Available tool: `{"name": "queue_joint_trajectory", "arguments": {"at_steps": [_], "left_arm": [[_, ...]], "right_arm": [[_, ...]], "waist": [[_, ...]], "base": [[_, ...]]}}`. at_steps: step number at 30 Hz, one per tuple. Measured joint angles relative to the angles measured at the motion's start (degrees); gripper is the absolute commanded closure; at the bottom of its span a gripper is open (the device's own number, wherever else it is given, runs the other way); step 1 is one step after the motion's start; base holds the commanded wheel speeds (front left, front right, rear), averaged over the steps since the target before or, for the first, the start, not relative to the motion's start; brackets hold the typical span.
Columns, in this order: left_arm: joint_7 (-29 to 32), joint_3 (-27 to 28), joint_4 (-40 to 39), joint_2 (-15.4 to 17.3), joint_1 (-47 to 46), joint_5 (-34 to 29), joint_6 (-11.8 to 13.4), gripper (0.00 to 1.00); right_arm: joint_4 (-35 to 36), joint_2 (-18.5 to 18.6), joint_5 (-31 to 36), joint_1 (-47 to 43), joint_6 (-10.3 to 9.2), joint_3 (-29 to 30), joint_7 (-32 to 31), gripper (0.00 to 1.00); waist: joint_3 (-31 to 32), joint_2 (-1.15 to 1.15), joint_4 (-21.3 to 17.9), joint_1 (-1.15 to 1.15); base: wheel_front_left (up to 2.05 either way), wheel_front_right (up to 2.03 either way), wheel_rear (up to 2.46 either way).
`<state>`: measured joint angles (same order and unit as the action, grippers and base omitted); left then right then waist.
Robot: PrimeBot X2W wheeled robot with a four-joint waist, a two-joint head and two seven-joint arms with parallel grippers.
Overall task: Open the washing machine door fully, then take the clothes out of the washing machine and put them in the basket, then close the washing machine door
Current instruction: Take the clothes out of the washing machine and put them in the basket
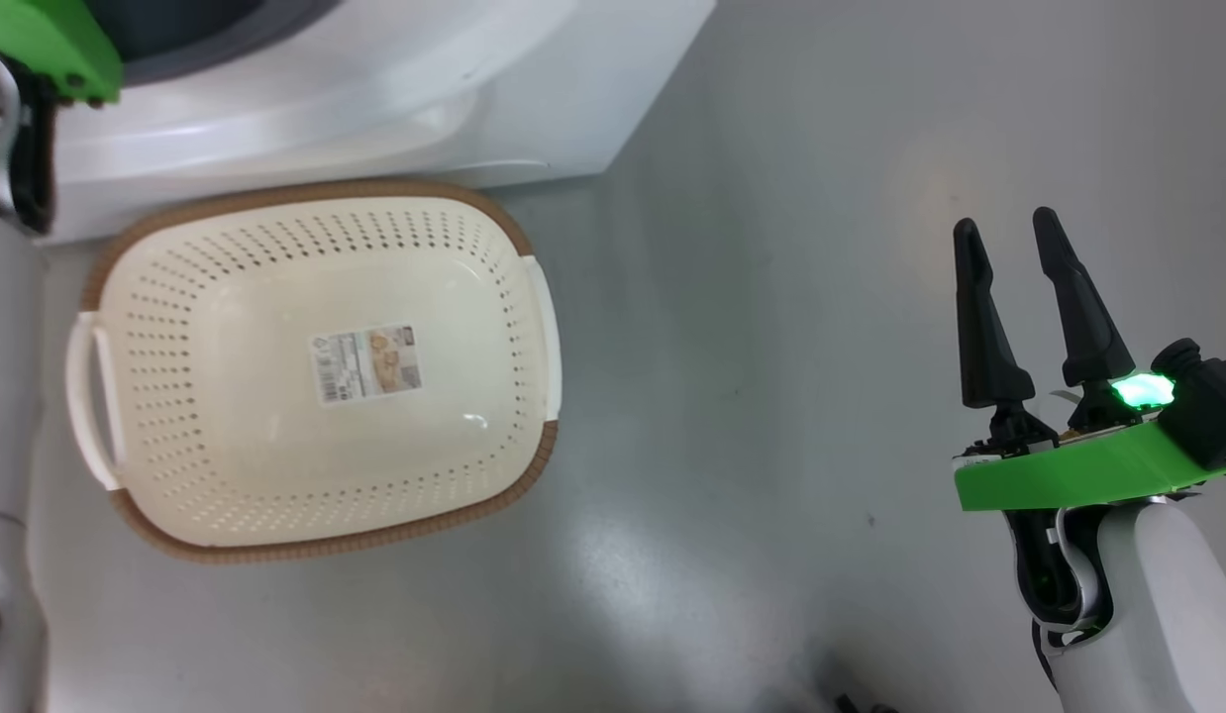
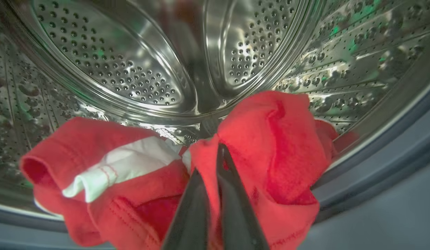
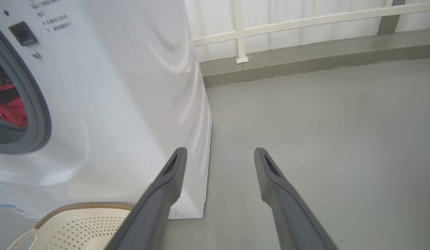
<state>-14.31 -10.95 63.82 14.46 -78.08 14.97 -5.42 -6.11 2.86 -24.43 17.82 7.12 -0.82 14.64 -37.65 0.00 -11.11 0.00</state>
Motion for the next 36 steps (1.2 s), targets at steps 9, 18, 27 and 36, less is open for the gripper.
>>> {"name": "queue_joint_trajectory", "arguments": {"at_steps": [9,18,27,36], "left_arm": [[0.0,6.6,-18.3,-1.8,14.8,0.1,0.9,1.0],[0.0,13.2,-33.3,-5.2,28.7,-3.8,0.9,1.0],[0.0,18.4,-47.9,-9.2,39.1,-6.6,-0.7,1.0],[0.0,20.6,-60.4,-11.3,44.0,-7.4,-1.3,1.0]], "right_arm": [[-0.4,0.0,1.7,-1.8,0.0,1.2,0.0,0.0],[-0.8,0.0,2.9,-5.3,0.0,2.8,0.0,0.0],[-0.8,0.0,3.3,-7.4,0.0,4.0,0.0,0.0],[-0.5,-0.1,3.6,-8.4,0.0,4.8,0.0,0.0]], "waist": [[4.5,0.0,2.3,0.0],[9.5,0.0,4.4,0.0],[12.9,0.0,6.4,0.0],[13.4,0.0,7.4,-0.01]], "base": [[0.0,0.0,0.0],[0.0,0.0,0.0],[0.0,0.0,0.0],[0.0,0.0,0.0]]}}
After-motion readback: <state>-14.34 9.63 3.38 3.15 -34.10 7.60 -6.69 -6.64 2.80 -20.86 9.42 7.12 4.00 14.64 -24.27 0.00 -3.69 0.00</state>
